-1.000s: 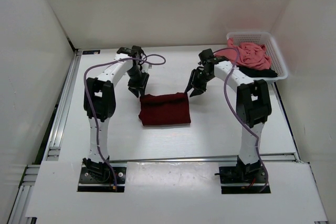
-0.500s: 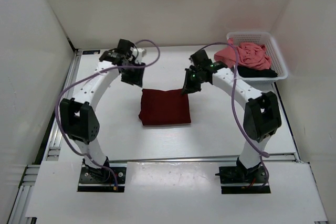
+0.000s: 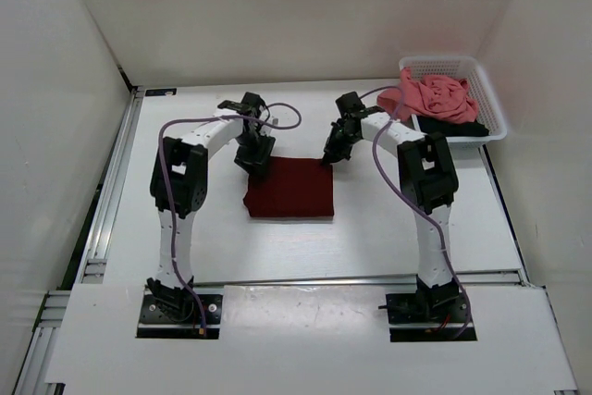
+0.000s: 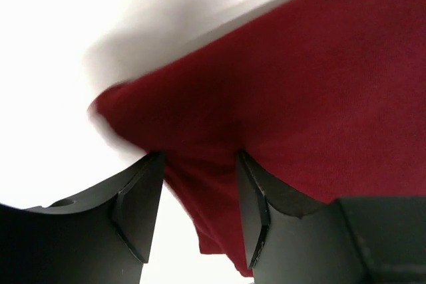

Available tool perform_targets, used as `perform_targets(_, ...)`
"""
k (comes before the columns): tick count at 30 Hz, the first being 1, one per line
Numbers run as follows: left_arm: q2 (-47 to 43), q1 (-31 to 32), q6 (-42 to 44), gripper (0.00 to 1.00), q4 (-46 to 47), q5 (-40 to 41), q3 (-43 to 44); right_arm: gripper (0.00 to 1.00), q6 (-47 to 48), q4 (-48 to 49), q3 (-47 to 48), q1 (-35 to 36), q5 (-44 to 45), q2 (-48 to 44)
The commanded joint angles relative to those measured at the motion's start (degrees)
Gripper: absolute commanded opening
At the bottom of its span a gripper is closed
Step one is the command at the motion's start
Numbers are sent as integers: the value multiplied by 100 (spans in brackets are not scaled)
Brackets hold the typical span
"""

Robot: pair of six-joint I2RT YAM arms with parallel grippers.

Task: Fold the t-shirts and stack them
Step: Smooth out wrinkles on the folded tshirt, then put the neatly folded tshirt into the corner of the board with the left arm

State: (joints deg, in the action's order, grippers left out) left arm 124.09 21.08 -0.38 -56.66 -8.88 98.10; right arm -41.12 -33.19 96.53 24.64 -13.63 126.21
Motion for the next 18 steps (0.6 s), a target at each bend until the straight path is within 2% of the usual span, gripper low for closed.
perform_targets(1,-176,-245,38,59,279,203,446,0,-221,-3,130,-135,211,-141)
perform_targets(5,-227,-245,38,60,279,169,368,0,-221,-3,59,-319,54,-141)
perform_targets(7,-542,-245,38,64,279,28,289,0,-37,-3,6,-320,53,-219)
perform_targets(8,-683,-245,38,93,279,-51,201,0,34,-3,6,-320,53,-377)
perform_targets(9,-833,-245,38,100,279,-191,148,1,156,-3,-46,-320,53,-483)
perform_targets(11,-1263,-297,38,100,227,-367,-63,4,297,-3,-47,-320,106,-834)
perform_targets(14,-1501,-298,38,100,51,-631,-396,17,403,-3,-247,-320,159,-1465)
perform_targets(16,-1502,-298,38,100,-282,-1121,-546,23,464,-65,-485,-320,360,-1835)
perform_targets(18,-1345,-218,38,100,-354,-1299,-836,23,543,-118,-940,-267,413,-2371)
